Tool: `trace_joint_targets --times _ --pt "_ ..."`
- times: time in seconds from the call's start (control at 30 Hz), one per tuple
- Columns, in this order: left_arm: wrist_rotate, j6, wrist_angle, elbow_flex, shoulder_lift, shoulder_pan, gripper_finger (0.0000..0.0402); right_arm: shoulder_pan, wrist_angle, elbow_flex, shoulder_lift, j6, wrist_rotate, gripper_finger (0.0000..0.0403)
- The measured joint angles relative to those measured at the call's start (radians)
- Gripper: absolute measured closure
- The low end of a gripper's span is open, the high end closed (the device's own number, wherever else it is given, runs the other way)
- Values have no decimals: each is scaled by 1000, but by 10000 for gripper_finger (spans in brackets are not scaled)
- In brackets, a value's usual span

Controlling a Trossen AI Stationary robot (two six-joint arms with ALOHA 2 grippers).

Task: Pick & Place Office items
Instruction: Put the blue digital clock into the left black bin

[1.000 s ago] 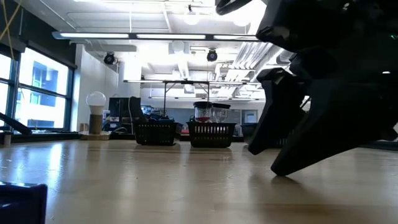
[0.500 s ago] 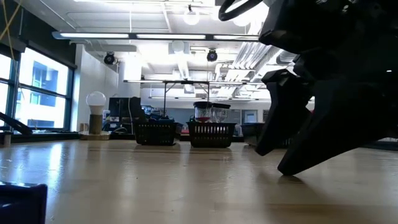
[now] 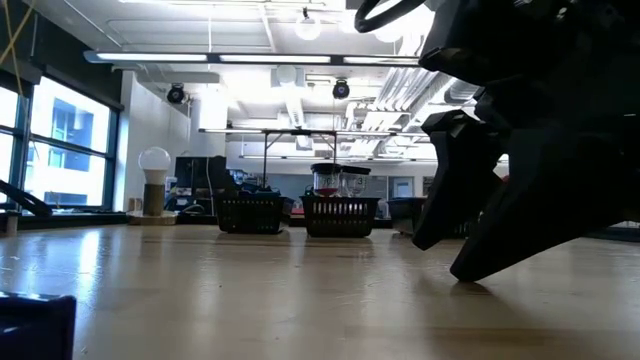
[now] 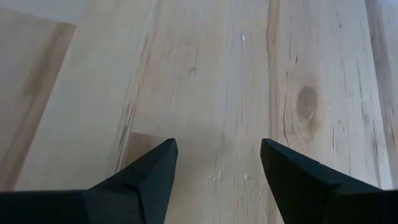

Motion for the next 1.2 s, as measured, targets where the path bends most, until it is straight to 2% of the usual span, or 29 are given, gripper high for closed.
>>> trace_joint_targets --times 0.23,0.43,0.63,0.97,1.2 --pt "-19 83 155 0 1 12 8 -2 -2 0 0 0 -2 177" --pt "-20 87 154 0 1 11 8 -2 -2 0 0 -18 -2 177" --pt "-41 161 150 0 1 21 8 -2 -2 -1 0 -19 -2 177" --pt "6 -134 -60 0 6 11 8 -2 -2 -1 0 -19 -2 177" --pt "41 -166 -66 0 58 12 8 -1 -1 -1 0 -20 -2 177"
